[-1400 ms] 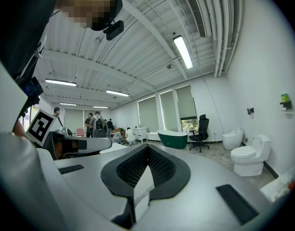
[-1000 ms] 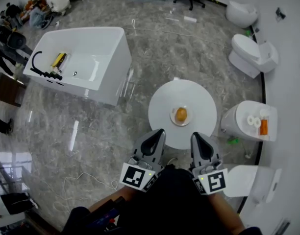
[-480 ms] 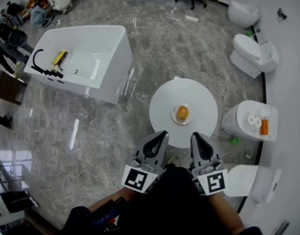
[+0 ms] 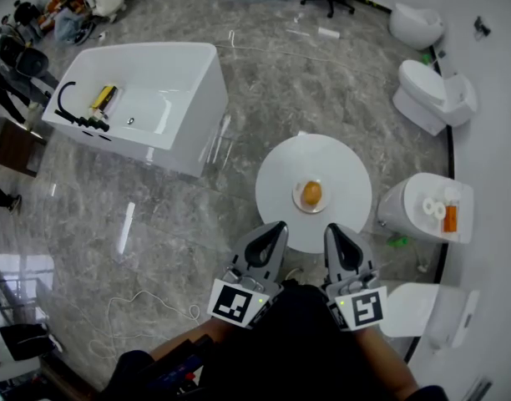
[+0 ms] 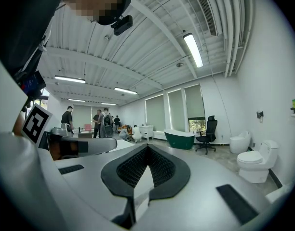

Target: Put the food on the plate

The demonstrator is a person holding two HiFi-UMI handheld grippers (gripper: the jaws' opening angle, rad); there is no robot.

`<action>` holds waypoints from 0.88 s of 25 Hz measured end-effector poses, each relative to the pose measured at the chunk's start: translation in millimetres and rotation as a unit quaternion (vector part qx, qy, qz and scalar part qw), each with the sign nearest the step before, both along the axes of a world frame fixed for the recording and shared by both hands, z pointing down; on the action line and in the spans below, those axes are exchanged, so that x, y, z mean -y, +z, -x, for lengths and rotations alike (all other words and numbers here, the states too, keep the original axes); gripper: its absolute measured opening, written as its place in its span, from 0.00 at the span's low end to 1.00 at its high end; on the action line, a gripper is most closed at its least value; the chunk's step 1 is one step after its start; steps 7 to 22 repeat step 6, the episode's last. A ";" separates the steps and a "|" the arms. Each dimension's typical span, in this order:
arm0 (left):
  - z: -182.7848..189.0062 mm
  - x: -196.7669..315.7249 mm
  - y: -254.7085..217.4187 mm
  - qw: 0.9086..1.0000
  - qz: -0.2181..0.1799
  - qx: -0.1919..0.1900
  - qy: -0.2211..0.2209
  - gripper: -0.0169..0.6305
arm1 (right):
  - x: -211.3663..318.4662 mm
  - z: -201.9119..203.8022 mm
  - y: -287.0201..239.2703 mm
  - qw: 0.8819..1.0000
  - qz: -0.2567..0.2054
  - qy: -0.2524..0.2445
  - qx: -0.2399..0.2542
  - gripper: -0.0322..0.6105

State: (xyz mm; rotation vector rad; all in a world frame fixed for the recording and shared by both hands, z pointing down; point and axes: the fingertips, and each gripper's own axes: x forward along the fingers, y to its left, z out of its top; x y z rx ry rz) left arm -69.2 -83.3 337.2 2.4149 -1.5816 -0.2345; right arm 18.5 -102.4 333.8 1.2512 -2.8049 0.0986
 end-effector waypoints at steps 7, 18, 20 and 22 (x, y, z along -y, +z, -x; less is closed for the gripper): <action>2.1 3.4 -2.8 1.000 0.005 -0.006 -0.007 0.03 | 3.5 -2.7 4.2 1.000 0.010 0.005 -0.011 0.06; 2.1 3.4 -2.8 1.000 0.005 -0.006 -0.007 0.03 | 3.5 -2.7 4.2 1.000 0.010 0.005 -0.011 0.06; 2.1 3.4 -2.8 1.000 0.005 -0.006 -0.007 0.03 | 3.5 -2.7 4.2 1.000 0.010 0.005 -0.011 0.06; 2.1 3.4 -2.8 1.000 0.005 -0.006 -0.007 0.03 | 3.5 -2.7 4.2 1.000 0.010 0.005 -0.011 0.06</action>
